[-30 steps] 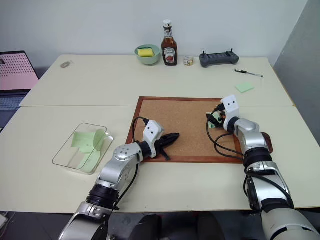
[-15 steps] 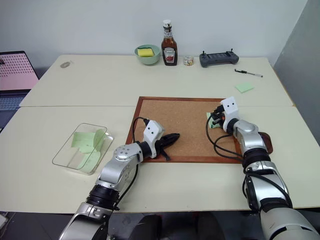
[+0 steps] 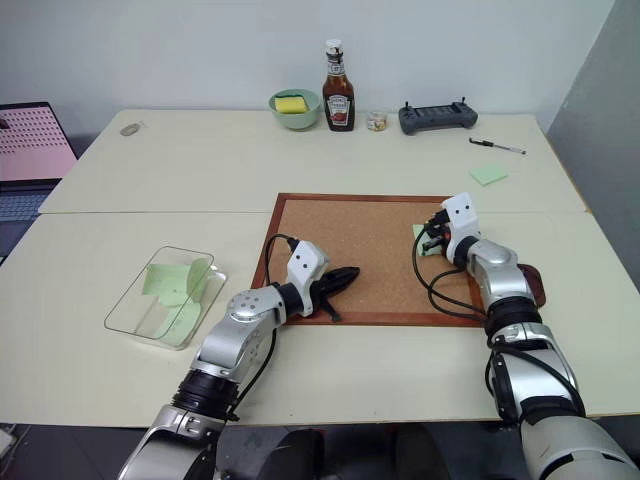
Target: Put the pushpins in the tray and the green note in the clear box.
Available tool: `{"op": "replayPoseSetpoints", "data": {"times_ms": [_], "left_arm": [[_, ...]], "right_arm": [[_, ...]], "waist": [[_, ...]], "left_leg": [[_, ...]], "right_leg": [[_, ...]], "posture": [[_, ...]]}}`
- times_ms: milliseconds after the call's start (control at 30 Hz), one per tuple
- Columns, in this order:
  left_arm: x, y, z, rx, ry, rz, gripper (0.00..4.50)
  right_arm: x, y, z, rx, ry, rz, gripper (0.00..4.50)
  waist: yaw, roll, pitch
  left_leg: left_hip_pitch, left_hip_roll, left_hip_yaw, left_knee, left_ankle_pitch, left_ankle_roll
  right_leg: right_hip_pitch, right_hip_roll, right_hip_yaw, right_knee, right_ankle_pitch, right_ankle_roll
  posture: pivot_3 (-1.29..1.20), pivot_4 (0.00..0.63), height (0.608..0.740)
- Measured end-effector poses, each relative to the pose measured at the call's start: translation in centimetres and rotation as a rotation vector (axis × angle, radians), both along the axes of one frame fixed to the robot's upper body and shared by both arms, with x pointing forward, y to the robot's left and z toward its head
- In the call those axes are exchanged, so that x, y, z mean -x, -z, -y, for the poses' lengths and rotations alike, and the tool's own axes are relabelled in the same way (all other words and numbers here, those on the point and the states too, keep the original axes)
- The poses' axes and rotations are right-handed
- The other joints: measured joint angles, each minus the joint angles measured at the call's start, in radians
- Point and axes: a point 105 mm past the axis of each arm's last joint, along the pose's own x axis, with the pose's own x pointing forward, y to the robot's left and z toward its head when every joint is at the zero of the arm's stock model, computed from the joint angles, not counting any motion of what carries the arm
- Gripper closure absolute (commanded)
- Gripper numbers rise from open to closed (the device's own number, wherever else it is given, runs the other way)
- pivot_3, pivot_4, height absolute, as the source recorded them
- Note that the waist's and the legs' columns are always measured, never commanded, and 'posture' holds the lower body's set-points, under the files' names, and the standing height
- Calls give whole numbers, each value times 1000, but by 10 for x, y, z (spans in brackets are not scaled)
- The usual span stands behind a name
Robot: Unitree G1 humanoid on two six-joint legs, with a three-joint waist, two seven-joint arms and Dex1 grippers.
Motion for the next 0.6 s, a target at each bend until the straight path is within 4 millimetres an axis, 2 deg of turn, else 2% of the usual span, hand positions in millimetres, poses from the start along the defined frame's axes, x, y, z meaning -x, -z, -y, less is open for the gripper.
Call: {"op": "replayPoseSetpoints", "data": {"times_ms": [300, 600], "left_arm": [[1, 0, 1, -2, 2, -5, 4500], [2, 1, 1, -5, 3, -11, 4500]], "right_arm": [[3, -4, 1, -72, 14, -8, 4438], [5, -19, 3, -130, 24, 22, 4438]], "waist": [[0, 0, 0], [-2, 0, 0]], "left_leg": [[0, 0, 0, 0, 0, 0], [0, 0, 0, 0, 0, 0]], "right_leg": [[0, 0, 0, 0, 0, 0], [0, 0, 0, 0, 0, 0]], "posture": [[0, 150, 740], [0, 150, 740]]}}
